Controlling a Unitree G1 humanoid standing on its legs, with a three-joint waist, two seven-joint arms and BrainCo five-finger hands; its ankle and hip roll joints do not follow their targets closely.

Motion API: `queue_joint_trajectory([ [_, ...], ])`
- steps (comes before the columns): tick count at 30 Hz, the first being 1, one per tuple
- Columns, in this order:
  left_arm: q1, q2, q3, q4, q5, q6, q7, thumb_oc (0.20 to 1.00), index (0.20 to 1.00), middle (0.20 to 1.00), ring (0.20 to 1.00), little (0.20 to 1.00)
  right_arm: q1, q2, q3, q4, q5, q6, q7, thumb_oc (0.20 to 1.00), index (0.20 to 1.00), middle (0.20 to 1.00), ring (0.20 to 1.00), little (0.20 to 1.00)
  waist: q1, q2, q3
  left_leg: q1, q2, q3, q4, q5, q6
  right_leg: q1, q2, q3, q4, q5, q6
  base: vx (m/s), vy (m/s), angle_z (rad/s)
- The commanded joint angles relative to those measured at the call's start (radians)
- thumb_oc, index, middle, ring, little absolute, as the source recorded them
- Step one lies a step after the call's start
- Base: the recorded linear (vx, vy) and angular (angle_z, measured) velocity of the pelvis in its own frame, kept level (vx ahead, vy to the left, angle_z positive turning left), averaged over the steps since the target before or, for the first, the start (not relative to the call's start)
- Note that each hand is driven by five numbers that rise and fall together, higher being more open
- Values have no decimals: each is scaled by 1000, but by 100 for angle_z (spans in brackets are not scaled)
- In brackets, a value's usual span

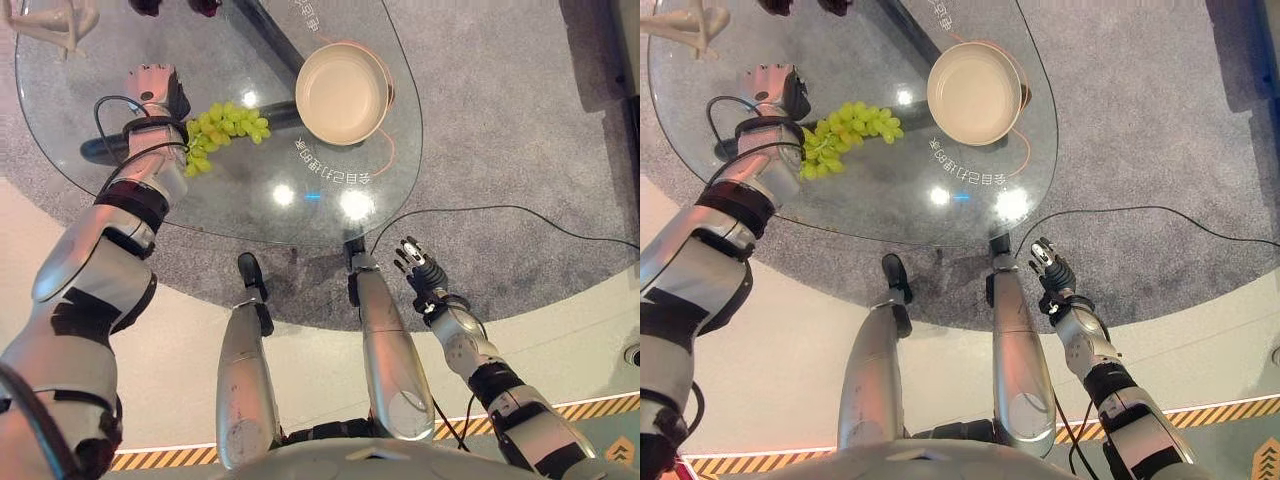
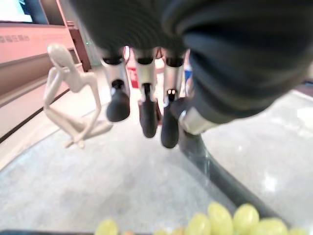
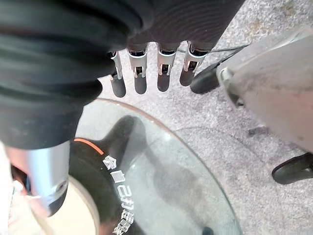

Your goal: Pick up fruits into the plate

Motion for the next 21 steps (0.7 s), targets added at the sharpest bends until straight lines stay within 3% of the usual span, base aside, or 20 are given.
queue_joint_trajectory([
  [1, 10, 90, 97, -51, -28, -39, 42, 200, 200, 200, 200, 200, 71, -10, -31, -51, -18, -25, 24, 1000, 1000, 1000, 1000, 1000, 6, 36, 19, 44, -108, 17, -77, -8, 85, 81, 113, -80, -62, -33, -58, -13, -7, 7],
  [8, 88, 121, 146, -138, -93, -111, 17, 200, 200, 200, 200, 200, 82, -4, -57, -54, -36, -23, 25, 1000, 1000, 1000, 1000, 1000, 26, 52, 19, 164, -96, 16, -169, 21, 71, 197, 95, -96, -120, -29, -45, -14, -2, 5],
  [11, 153, 123, 186, -186, -187, -159, -1, 200, 200, 200, 200, 200, 86, -1, -67, -44, -43, -26, 23, 1000, 1000, 1000, 1000, 1000, 37, 60, 19, 234, -93, 17, -208, 28, 64, 274, 83, -104, -150, -34, -41, -24, 11, 7],
  [12, 177, 123, 202, -198, -219, -178, -11, 235, 235, 235, 235, 235, 90, 0, -70, -39, -46, -31, 27, 1000, 1000, 1000, 1000, 1000, 40, 63, 14, 252, -91, 17, -218, 30, 62, 292, 78, -106, -156, -35, -40, -11, 7, 7],
  [13, 227, 119, 221, -220, -263, -216, -24, 853, 853, 853, 853, 853, 98, 6, -76, -37, -54, -28, 22, 1000, 1000, 1000, 1000, 1000, 45, 68, -6, 275, -90, 18, -235, 34, 59, 320, 72, -112, -175, -35, -38, 2, 3, 4],
  [14, 245, 118, 230, -227, -279, -226, -28, 1000, 1000, 1000, 1000, 1000, 101, 7, -79, -37, -55, -25, 19, 1000, 1000, 1000, 1000, 1000, 47, 69, -13, 283, -89, 18, -239, 34, 58, 330, 70, -114, -180, -35, -38, 22, -6, 7],
  [17, 397, 96, 318, -261, -413, -321, -64, 1000, 1000, 1000, 1000, 1000, 126, 23, -97, -16, -78, -20, 19, 1000, 1000, 1000, 1000, 1000, 61, 76, -59, 341, -85, 19, -270, 36, 51, 404, 54, -127, -229, -31, -35, 54, -6, 14],
  [21, 678, -12, 468, -308, -616, -460, -160, 1000, 1000, 1000, 1000, 1000, 178, 56, -126, 16, -140, -11, 11, 1000, 1000, 1000, 1000, 1000, 89, 77, -125, 420, -86, 16, -309, 32, 49, 511, 34, -133, -303, -20, -25, 82, -17, 10],
])
